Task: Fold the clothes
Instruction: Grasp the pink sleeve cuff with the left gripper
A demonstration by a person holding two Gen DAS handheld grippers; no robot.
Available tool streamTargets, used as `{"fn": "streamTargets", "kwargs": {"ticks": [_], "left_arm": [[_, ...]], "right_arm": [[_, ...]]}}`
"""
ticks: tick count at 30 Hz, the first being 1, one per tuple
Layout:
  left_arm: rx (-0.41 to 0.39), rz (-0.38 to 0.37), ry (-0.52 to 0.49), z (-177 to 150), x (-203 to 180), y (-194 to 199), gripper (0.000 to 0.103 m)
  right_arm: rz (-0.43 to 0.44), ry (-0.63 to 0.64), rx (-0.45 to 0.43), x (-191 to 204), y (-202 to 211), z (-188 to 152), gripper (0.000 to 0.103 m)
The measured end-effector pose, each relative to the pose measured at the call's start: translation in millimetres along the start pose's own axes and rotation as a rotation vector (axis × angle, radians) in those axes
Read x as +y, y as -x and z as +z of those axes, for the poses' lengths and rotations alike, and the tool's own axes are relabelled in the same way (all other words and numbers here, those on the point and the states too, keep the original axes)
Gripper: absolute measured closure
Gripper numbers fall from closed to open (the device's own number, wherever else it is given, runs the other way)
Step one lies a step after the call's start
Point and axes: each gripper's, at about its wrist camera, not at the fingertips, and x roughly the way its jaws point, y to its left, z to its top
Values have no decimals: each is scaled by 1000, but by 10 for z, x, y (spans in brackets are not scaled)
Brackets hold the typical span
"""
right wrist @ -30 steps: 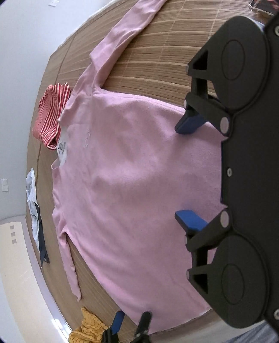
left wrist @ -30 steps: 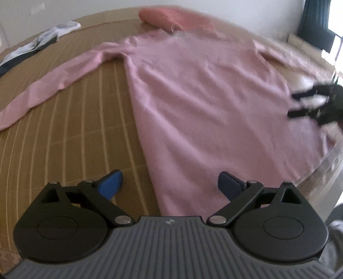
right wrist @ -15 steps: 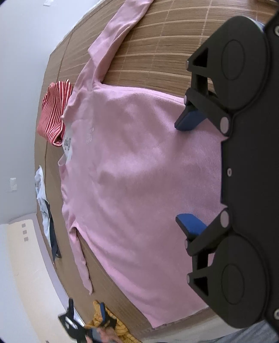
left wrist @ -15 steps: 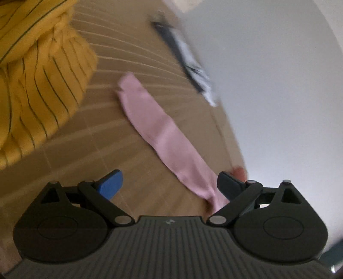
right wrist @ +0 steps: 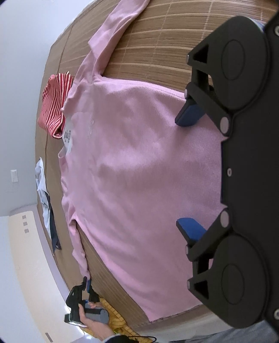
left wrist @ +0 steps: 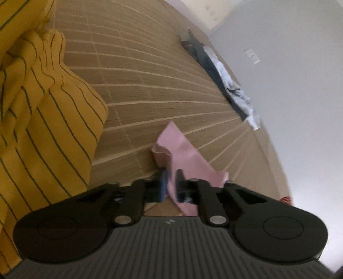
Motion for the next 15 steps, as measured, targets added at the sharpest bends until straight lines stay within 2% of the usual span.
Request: {"fn": "streamTargets", "kwargs": {"ticks": [3,6,10,12,15], "left_arm": [[-27,-25,-44,-72,-78,121,98],[-63,-87,-158,-248,-376,327,99],[-41,-265,-299,-675,-1054,646,99],[-28,-352,-397,-989,-1467,822,99],[35,-489,-510,-1571,-2046,977,99]], "right_arm": [[4,11,-2,18,-7,-9,6],[9,3,-9,15,-3,-18,5],[14,-6,-19,7,4,-30,5],[13,-9,-23,8,10,-37,5],[15,-18,-29,0,14,-40,5]]}}
